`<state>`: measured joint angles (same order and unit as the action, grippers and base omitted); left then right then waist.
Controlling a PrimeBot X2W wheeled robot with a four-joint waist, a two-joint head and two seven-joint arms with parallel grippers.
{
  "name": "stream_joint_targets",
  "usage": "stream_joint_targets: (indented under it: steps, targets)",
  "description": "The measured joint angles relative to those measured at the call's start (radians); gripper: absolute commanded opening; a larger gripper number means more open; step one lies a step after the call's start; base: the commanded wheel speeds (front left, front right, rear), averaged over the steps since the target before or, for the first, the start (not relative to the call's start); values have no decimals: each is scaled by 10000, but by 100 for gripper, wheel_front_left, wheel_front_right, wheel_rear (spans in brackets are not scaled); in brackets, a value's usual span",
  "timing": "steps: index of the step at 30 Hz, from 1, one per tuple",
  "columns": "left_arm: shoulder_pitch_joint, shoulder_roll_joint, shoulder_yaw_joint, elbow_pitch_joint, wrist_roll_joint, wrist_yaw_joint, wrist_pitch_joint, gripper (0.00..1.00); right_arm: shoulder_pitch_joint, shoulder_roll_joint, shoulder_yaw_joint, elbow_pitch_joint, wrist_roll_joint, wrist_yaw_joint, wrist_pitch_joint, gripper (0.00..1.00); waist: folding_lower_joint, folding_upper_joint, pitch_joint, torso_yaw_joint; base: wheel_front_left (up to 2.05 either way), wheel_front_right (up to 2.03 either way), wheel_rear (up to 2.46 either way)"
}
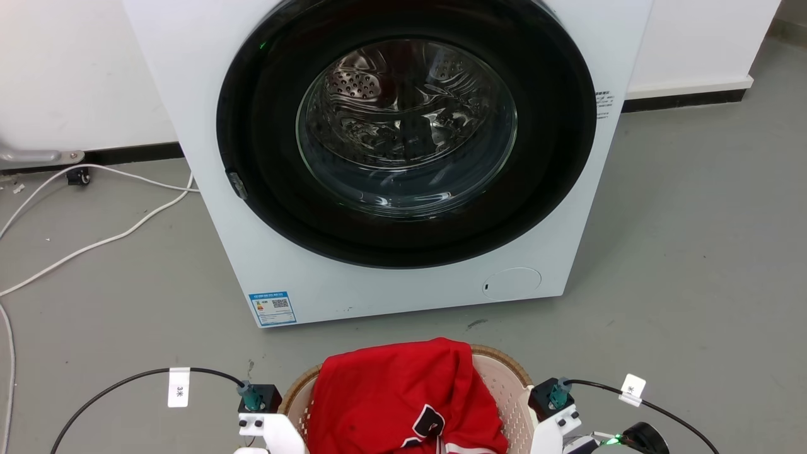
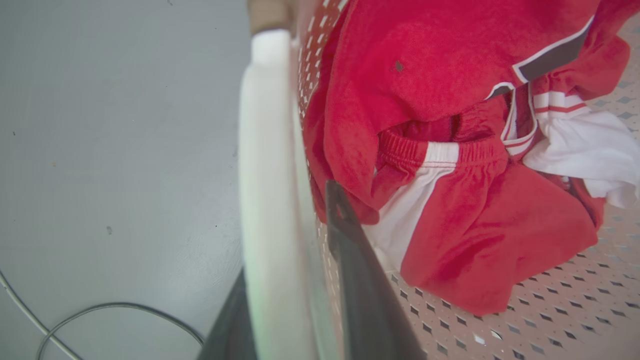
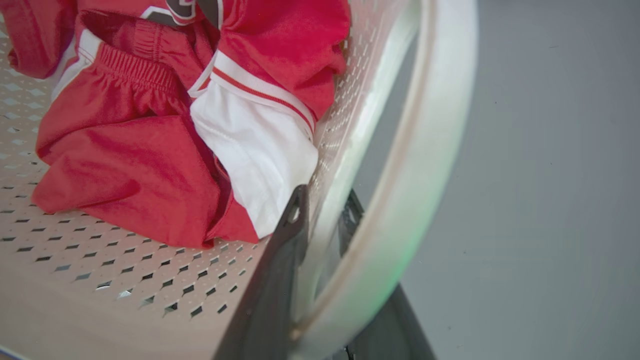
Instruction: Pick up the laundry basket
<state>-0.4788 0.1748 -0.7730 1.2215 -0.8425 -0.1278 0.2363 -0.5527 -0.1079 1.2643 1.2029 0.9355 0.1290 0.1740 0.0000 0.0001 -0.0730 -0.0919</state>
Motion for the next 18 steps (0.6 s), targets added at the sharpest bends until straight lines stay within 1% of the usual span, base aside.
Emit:
stream_joint_targets:
  steps: [18]
  targets:
    - [-27, 50, -546, 38, -581, 0, -33, 0, -2, -12, 100, 19, 125, 2, -4, 0, 0, 0, 78, 6, 0, 0, 0]
